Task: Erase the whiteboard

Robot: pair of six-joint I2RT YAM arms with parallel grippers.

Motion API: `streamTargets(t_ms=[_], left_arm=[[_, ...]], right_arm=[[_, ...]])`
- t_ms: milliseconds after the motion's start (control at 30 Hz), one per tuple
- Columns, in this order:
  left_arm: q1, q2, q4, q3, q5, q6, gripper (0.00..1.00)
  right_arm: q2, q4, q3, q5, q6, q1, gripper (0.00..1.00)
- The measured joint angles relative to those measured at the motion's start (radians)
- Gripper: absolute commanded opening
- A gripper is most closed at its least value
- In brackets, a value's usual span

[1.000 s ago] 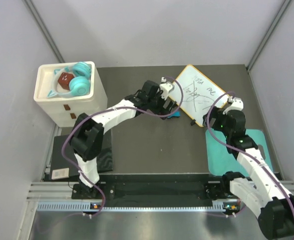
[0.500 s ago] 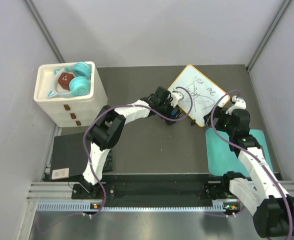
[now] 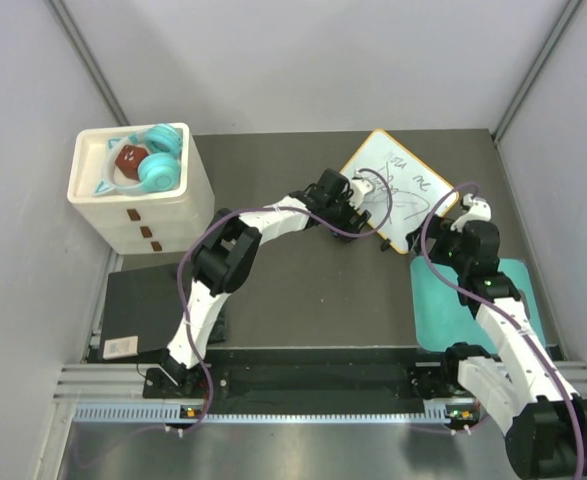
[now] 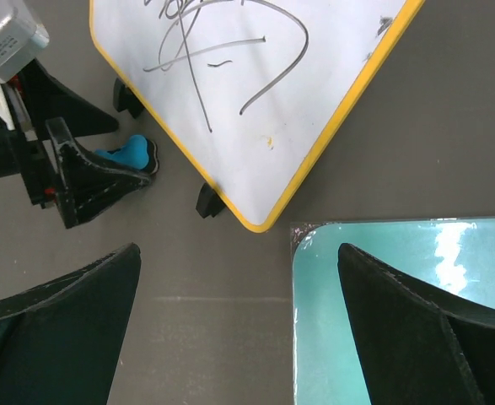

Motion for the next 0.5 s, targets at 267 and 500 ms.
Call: streamTargets(t_ms=[267,500], left_arm=[[-0.005,0.013,-0.006,0.012,-0.011,-0.002,0.69],[-0.006,0.003,0.018,-0.017,-0.019,-0.002,0.47]], right_arm=[[-0.014,-0.006,0.0,0.001,0.0,0.0,0.99],[-0.017,-0.017,-0.006,0.013,0.0,-0.001,0.99]])
